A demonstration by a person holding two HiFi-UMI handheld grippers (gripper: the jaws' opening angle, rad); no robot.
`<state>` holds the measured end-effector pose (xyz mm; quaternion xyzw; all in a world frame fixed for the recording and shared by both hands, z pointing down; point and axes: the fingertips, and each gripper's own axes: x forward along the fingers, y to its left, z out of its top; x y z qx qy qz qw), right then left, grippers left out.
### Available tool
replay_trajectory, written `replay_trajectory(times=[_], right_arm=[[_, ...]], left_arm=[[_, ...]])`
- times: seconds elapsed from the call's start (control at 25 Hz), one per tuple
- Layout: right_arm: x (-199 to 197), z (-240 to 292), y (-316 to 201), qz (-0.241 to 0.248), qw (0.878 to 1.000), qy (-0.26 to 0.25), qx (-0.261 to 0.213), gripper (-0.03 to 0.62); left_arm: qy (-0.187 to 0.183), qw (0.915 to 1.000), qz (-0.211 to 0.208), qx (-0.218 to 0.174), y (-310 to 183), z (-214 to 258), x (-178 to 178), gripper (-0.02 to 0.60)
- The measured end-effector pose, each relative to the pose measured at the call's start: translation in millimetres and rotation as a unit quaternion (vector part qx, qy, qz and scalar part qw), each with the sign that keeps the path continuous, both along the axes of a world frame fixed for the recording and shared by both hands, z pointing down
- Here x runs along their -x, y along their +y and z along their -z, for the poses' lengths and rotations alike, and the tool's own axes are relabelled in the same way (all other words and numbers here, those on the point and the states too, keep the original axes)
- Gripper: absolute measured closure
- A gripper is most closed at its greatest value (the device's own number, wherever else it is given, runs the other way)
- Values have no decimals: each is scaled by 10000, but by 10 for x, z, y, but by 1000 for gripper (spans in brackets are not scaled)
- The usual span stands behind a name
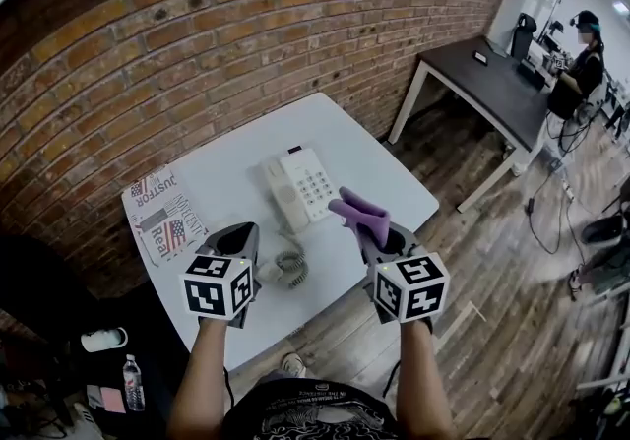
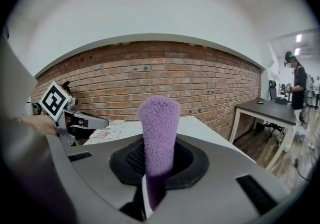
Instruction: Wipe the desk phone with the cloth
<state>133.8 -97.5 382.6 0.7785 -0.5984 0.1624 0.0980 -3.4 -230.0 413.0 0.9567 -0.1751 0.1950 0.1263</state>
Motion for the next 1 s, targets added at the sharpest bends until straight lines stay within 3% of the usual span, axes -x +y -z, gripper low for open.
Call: replay_trajectory(times=[0.52, 1.0], right_arm=[[-527, -78, -416, 281, 9996, 65, 59, 548], [-1352, -258, -1119, 1376, 9903, -92, 147, 548]], left_arm=[[-109, 9997, 213, 37, -285, -115, -353, 575], [-305, 9893, 1424, 51, -590, -235, -812, 575]])
